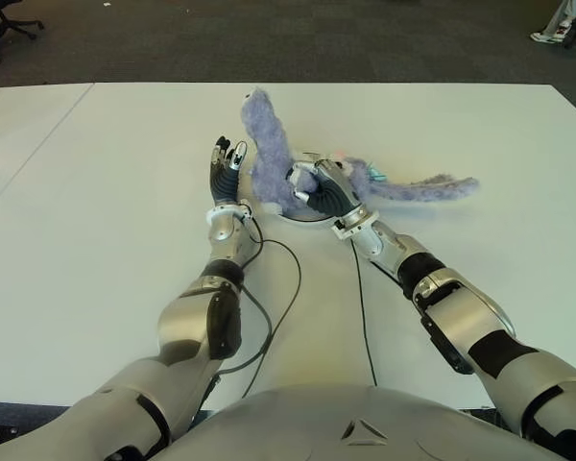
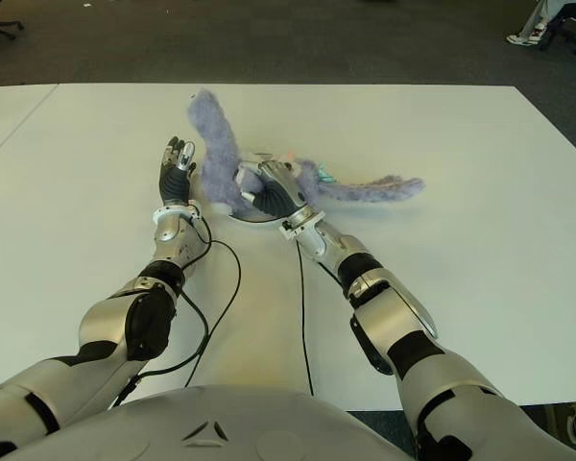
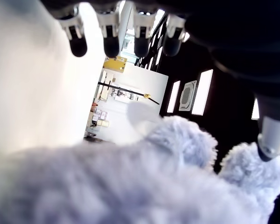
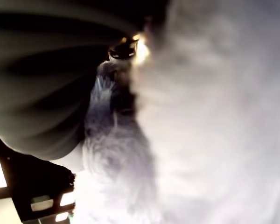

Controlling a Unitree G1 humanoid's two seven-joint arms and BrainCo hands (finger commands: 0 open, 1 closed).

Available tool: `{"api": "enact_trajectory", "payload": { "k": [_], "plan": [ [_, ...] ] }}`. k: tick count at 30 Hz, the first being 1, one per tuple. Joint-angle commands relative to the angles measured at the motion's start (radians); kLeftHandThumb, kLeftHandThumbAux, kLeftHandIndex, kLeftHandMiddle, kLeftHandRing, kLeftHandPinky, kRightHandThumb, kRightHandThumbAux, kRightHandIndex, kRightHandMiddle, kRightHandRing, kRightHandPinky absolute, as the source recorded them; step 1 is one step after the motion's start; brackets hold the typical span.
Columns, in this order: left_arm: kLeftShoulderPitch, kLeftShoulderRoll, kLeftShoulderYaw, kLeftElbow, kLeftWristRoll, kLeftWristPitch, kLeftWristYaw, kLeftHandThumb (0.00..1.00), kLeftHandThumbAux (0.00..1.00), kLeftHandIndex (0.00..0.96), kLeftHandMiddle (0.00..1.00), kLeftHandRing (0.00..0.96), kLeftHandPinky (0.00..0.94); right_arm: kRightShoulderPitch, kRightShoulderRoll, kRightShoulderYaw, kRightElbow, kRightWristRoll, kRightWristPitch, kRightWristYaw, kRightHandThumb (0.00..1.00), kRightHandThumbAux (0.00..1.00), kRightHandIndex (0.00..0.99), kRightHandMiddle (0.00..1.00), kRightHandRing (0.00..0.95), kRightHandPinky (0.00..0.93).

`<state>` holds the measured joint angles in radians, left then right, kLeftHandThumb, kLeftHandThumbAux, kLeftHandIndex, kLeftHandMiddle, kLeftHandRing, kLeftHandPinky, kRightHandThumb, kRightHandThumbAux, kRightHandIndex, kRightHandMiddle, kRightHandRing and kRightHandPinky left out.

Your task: Put the doll into the plate.

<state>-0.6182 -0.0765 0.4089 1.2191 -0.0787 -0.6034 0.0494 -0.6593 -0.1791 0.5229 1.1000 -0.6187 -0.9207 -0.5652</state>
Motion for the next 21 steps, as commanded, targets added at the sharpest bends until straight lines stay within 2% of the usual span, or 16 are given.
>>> {"api": "enact_trajectory", "payload": {
  "k": [1,6,9,10,11,12,13,14,15,16,17,18,21],
  "plan": [
    [0.208,-0.055,0.009,0.142,-0.003,0.151,0.04,0.0,0.543,0.029,0.045,0.03,0.017,0.163,-0.002,0.034,0.1,0.016,0.049,0.245,0.713,0.712,0.438,0.876,0.869,0.874],
    [0.205,-0.057,0.019,0.14,-0.014,0.136,0.03,0.0,0.541,0.033,0.05,0.032,0.014,0.168,-0.013,0.038,0.081,0.052,0.02,0.317,0.71,0.71,0.438,0.845,0.856,0.86],
    [0.198,-0.065,0.023,0.135,-0.023,0.118,0.023,0.0,0.528,0.035,0.053,0.034,0.021,0.152,-0.027,0.043,0.063,0.074,0.016,0.399,0.692,0.714,0.428,0.809,0.824,0.813],
    [0.2,-0.068,0.024,0.134,-0.025,0.113,0.02,0.0,0.524,0.036,0.054,0.035,0.023,0.147,-0.031,0.045,0.058,0.08,0.019,0.426,0.68,0.717,0.418,0.774,0.776,0.753],
    [0.201,-0.071,0.029,0.133,-0.03,0.106,0.014,0.0,0.523,0.036,0.055,0.035,0.023,0.144,-0.042,0.045,0.043,0.095,0.018,0.47,0.677,0.718,0.416,0.765,0.763,0.737],
    [0.201,-0.072,0.032,0.133,-0.033,0.102,0.01,0.0,0.52,0.036,0.054,0.034,0.024,0.142,-0.049,0.044,0.03,0.107,0.017,0.501,0.358,0.564,0.226,0.579,0.636,0.648],
    [0.201,-0.073,0.034,0.133,-0.035,0.1,0.008,0.0,0.519,0.036,0.054,0.033,0.024,0.143,-0.054,0.043,0.02,0.116,0.018,0.52,0.302,0.538,0.193,0.547,0.614,0.633],
    [0.202,-0.071,0.033,0.133,-0.032,0.102,0.01,0.0,0.519,0.036,0.054,0.033,0.024,0.143,-0.072,0.044,-0.033,0.159,0.021,0.601,0.259,0.519,0.169,0.524,0.598,0.621],
    [0.202,-0.07,0.031,0.134,-0.029,0.104,0.012,0.0,0.52,0.038,0.051,0.031,0.018,0.143,-0.084,0.044,-0.073,0.19,0.024,0.658,0.176,0.449,0.042,0.238,0.302,0.352],
    [0.202,-0.068,0.024,0.135,-0.022,0.111,0.018,0.0,0.52,0.039,0.051,0.031,0.017,0.139,-0.094,0.047,-0.099,0.216,0.024,0.713,0.162,0.437,0.021,0.189,0.252,0.305],
    [0.202,-0.065,0.018,0.137,-0.014,0.119,0.024,0.0,0.523,0.039,0.049,0.029,0.01,0.134,-0.103,0.052,-0.119,0.233,0.022,0.756,0.118,0.398,0.005,0.048,0.084,0.112],
    [0.201,-0.064,0.015,0.138,-0.01,0.125,0.028,0.0,0.524,0.037,0.045,0.027,0.004,0.132,-0.109,0.054,-0.128,0.24,0.023,0.777,0.099,0.364,0.001,0.012,0.021,0.027],
    [0.208,-0.053,0.008,0.142,0.0,0.14,0.024,0.0,0.512,0.024,0.028,0.009,0.0,0.111,-0.141,0.074,-0.167,0.211,0.012,0.791,0.062,0.314,0.0,0.0,0.0,0.0]
  ]
}}
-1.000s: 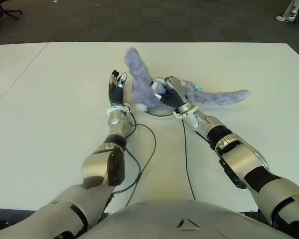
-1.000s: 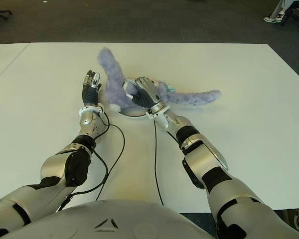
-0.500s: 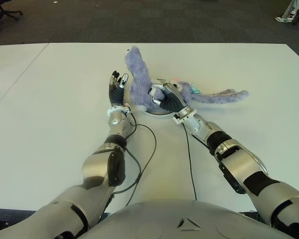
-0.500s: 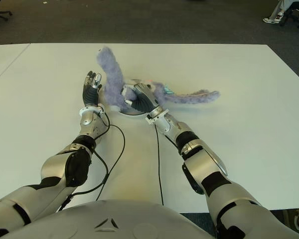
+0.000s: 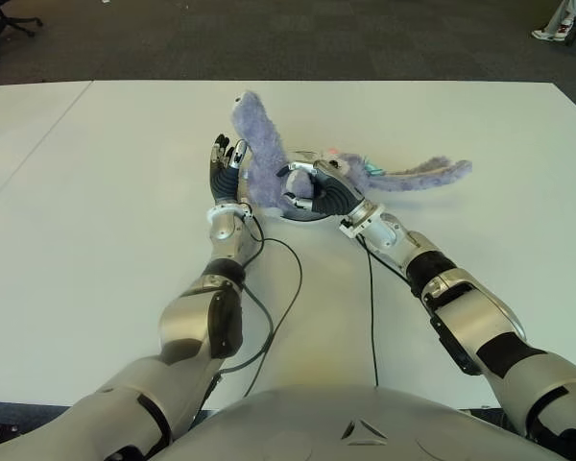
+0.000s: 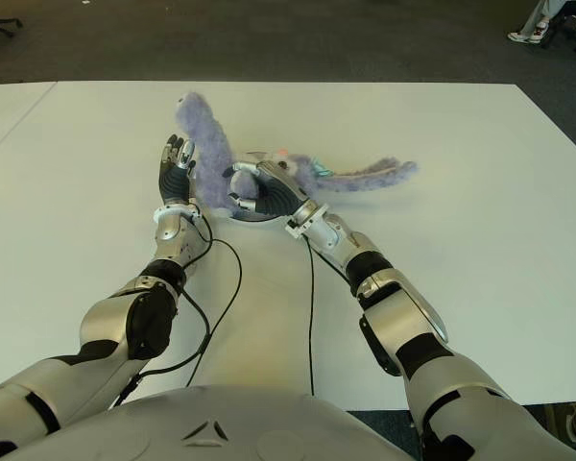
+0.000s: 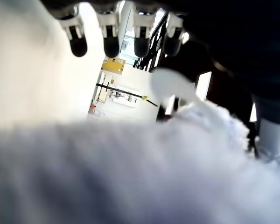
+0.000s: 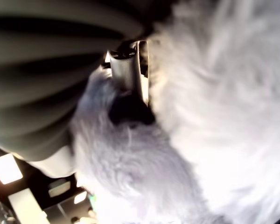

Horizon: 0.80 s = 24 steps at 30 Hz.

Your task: Put the doll into the plate.

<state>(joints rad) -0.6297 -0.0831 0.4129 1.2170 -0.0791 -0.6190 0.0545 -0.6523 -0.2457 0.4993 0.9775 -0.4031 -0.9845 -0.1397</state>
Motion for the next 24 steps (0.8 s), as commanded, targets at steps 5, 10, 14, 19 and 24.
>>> {"api": "enact_trajectory", "payload": {
  "k": [5,10,14,19,24],
  "plan": [
    [0.234,-0.035,0.033,0.15,-0.022,0.166,-0.029,0.0,0.478,0.002,0.008,0.0,0.0,0.073,-0.103,0.07,-0.095,-0.026,0.091,0.341,0.045,0.306,0.0,0.0,0.0,0.0],
    [0.229,-0.052,0.035,0.141,-0.028,0.113,-0.04,0.0,0.464,0.0,0.005,0.0,0.0,0.064,-0.129,0.022,-0.207,0.051,0.139,0.423,0.046,0.308,0.0,0.0,0.0,0.0],
    [0.22,-0.069,0.032,0.137,-0.029,0.092,-0.038,0.0,0.467,0.007,0.015,0.0,0.012,0.087,-0.127,0.003,-0.244,0.073,0.165,0.442,0.054,0.305,0.0,0.0,0.0,0.0],
    [0.222,-0.068,0.039,0.137,-0.035,0.094,-0.036,0.0,0.474,0.027,0.034,0.019,0.025,0.086,-0.129,-0.022,-0.269,0.105,0.184,0.47,0.062,0.294,0.0,0.0,0.0,0.0],
    [0.22,-0.066,0.036,0.138,-0.032,0.098,-0.021,0.0,0.479,0.044,0.049,0.029,0.024,0.051,-0.149,-0.065,-0.334,0.168,0.214,0.536,0.082,0.277,0.0,0.0,0.0,0.0]
  ]
}}
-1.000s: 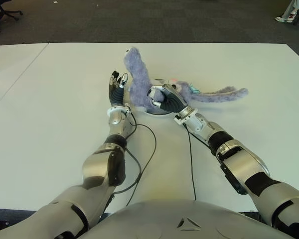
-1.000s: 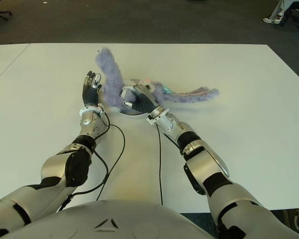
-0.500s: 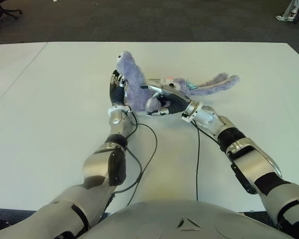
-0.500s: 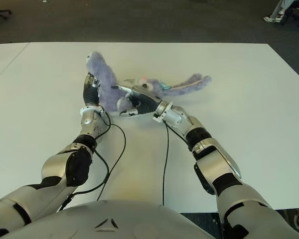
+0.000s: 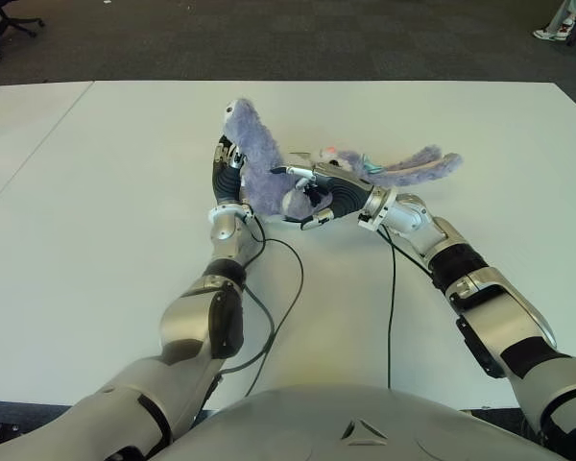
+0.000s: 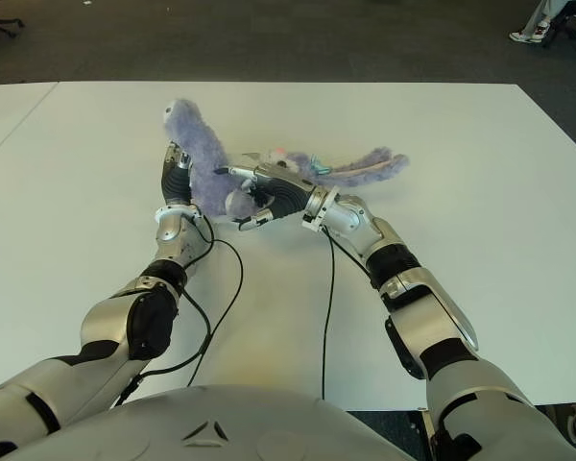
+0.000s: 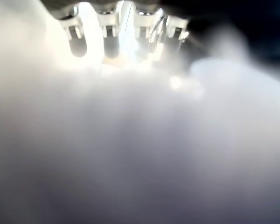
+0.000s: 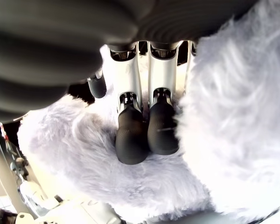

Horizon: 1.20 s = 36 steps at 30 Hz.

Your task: Put the doll into the plate.

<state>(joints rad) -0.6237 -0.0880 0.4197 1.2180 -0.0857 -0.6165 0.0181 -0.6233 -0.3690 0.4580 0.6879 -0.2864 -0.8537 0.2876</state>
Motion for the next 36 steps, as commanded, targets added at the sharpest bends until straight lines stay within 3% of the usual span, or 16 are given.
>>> {"api": "enact_trajectory", "payload": {
  "k": [1,13,17,24,32,36],
  "plan": [
    [0.214,-0.06,0.03,0.137,-0.026,0.096,0.016,0.0,0.477,0.045,0.049,0.029,0.023,0.012,-0.028,-0.034,-0.059,0.065,0.094,0.124,0.089,0.272,0.0,0.0,0.0,0.0],
    [0.21,-0.055,0.037,0.137,-0.039,0.107,0.004,0.0,0.482,0.038,0.049,0.024,0.008,-0.035,-0.009,-0.119,-0.219,0.165,0.186,0.203,0.14,0.283,0.0,0.0,0.0,0.0],
    [0.216,-0.055,0.033,0.138,-0.036,0.119,0.011,0.0,0.482,0.028,0.043,0.024,0.025,-0.13,0.004,-0.181,-0.148,0.22,0.182,0.211,0.133,0.304,0.0,0.0,0.0,0.0],
    [0.212,-0.053,0.003,0.141,-0.005,0.145,0.063,0.0,0.506,0.037,0.05,0.031,0.021,-0.176,0.012,-0.251,-0.1,0.255,0.163,0.195,0.094,0.311,0.0,0.0,0.0,0.0],
    [0.206,-0.049,0.005,0.141,-0.01,0.15,0.068,0.0,0.518,0.051,0.058,0.042,0.034,-0.268,-0.011,-0.319,0.062,0.172,0.083,0.057,0.03,0.363,0.0,0.0,0.0,0.0],
    [0.207,-0.052,0.02,0.139,-0.026,0.133,0.037,0.0,0.504,0.046,0.056,0.038,0.038,-0.305,-0.039,-0.342,0.127,0.166,0.075,0.036,0.017,0.396,0.0,0.0,0.0,0.005]
  ]
}}
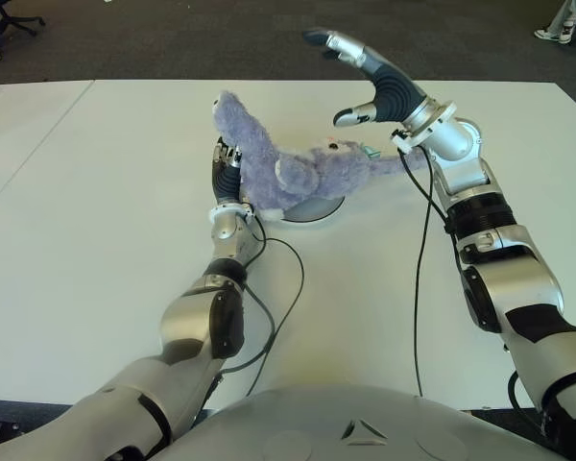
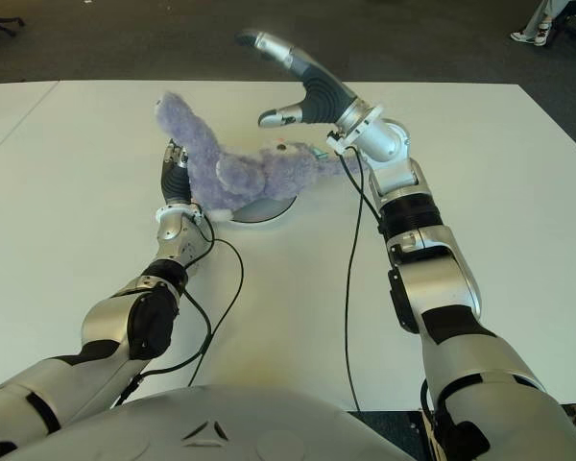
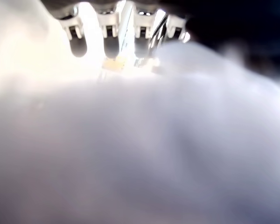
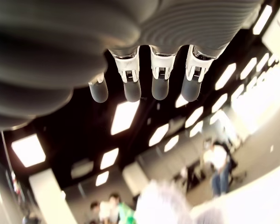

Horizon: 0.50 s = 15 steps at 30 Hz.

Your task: Put the doll into the plate.

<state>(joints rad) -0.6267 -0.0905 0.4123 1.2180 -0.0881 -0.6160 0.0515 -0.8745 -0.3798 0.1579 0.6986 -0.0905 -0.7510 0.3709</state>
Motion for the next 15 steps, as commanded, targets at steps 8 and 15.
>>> {"api": "enact_trajectory", "payload": {
  "k": [8,15],
  "plan": [
    [0.21,-0.047,0.034,0.139,-0.029,0.128,-0.022,0.0,0.499,0.047,0.059,0.041,0.041,-0.158,-0.072,-0.082,0.249,-0.008,-0.007,-0.035,0.037,0.471,0.0,0.0,0.0,0.0],
    [0.212,-0.048,0.025,0.139,-0.018,0.127,-0.006,0.0,0.505,0.051,0.061,0.044,0.039,-0.191,-0.081,-0.114,0.318,0.015,0.001,-0.026,0.054,0.513,0.0,0.0,0.0,0.0]
  ]
}}
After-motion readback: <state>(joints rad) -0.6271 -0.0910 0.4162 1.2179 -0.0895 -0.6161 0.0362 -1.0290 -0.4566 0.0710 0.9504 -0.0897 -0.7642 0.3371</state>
